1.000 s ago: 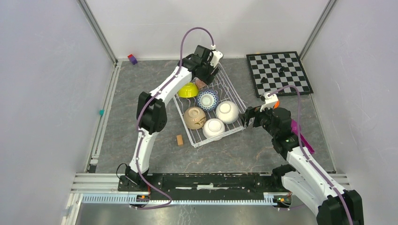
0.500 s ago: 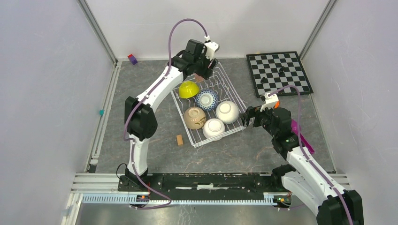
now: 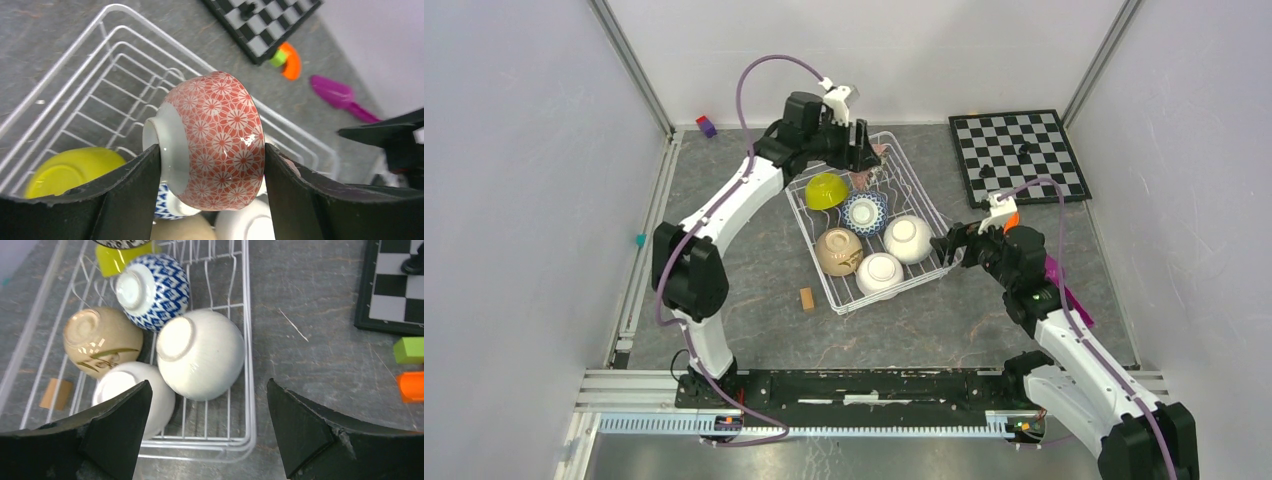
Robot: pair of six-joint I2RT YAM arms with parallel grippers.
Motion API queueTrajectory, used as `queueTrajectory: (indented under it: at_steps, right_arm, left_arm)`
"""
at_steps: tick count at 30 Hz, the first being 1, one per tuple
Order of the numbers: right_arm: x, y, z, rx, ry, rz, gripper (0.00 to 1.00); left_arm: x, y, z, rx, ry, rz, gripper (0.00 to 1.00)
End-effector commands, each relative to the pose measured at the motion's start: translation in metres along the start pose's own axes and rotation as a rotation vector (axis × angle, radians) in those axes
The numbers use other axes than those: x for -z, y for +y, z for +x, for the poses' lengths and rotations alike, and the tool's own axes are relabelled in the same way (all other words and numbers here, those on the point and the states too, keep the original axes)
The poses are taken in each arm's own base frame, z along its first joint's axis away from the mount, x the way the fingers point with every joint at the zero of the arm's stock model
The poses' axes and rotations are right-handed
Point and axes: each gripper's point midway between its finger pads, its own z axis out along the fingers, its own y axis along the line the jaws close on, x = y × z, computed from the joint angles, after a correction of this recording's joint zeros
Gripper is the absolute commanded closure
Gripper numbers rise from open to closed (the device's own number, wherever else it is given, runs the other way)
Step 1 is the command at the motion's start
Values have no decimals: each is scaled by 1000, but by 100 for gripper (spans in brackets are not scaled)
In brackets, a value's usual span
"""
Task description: Unload the bowls from the dish rack
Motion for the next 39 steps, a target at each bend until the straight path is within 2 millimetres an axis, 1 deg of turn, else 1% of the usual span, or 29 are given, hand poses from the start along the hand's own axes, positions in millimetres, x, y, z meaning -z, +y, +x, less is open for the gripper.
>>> queueTrajectory:
  at_steps: [1, 4, 5, 7, 8, 12, 18, 22, 23, 26, 27, 31, 32, 33, 34, 35, 36, 37, 38, 39]
  right_arm:
    - [-4, 32, -63, -59, -161, -132, 10]
    - [-11, 44, -80, -109, -196, -191, 14]
    - [-14, 47, -84, -120, -194, -205, 16]
    - [-21, 52, -92, -134, -191, -234, 25]
    - [-24, 55, -96, -141, -187, -246, 27]
    - [-31, 60, -112, -156, -213, -266, 28]
    - [-34, 61, -133, -158, -250, -267, 30]
    - [-36, 62, -141, -174, -266, -268, 30]
    - [-37, 62, -141, -181, -267, -267, 30]
    - [-42, 60, -138, -212, -250, -259, 36]
    - [-44, 60, -136, -224, -242, -258, 36]
    - [-46, 65, -134, -248, -227, -284, 49]
    - [-45, 66, -135, -252, -227, -292, 57]
    - [-45, 66, -136, -260, -226, -294, 69]
    - [-43, 67, -138, -263, -228, -291, 80]
    - [-42, 66, -139, -266, -227, -281, 90]
    - [-41, 64, -140, -264, -227, -267, 96]
    - [-39, 61, -141, -261, -230, -248, 100]
    - [-37, 58, -141, -254, -235, -226, 100]
    - [-35, 55, -141, -252, -238, -207, 100]
  left_arm:
    - [45, -58, -68, 149, -232, 299, 55]
    - [51, -73, -73, 225, -245, 425, 55]
    - [52, -81, -71, 252, -232, 477, 55]
    - [55, -92, -72, 295, -223, 567, 57]
    - [55, -97, -71, 326, -211, 609, 58]
    - [63, -108, -70, 385, -212, 718, 59]
    - [70, -115, -58, 422, -210, 768, 59]
    - [73, -121, -54, 420, -202, 780, 59]
    - [74, -122, -53, 420, -200, 783, 59]
    - [77, -130, -52, 419, -192, 807, 59]
    - [79, -134, -52, 415, -193, 819, 59]
    - [86, -147, -52, 406, -183, 873, 59]
    - [88, -149, -52, 404, -179, 881, 59]
    - [89, -149, -51, 402, -179, 879, 58]
    - [90, -149, -49, 399, -181, 870, 54]
    - [90, -148, -47, 389, -181, 851, 46]
    - [89, -145, -45, 384, -182, 821, 40]
    - [89, -143, -42, 371, -182, 784, 36]
    - [89, -140, -40, 355, -185, 743, 29]
    - [89, -136, -37, 344, -190, 698, 20]
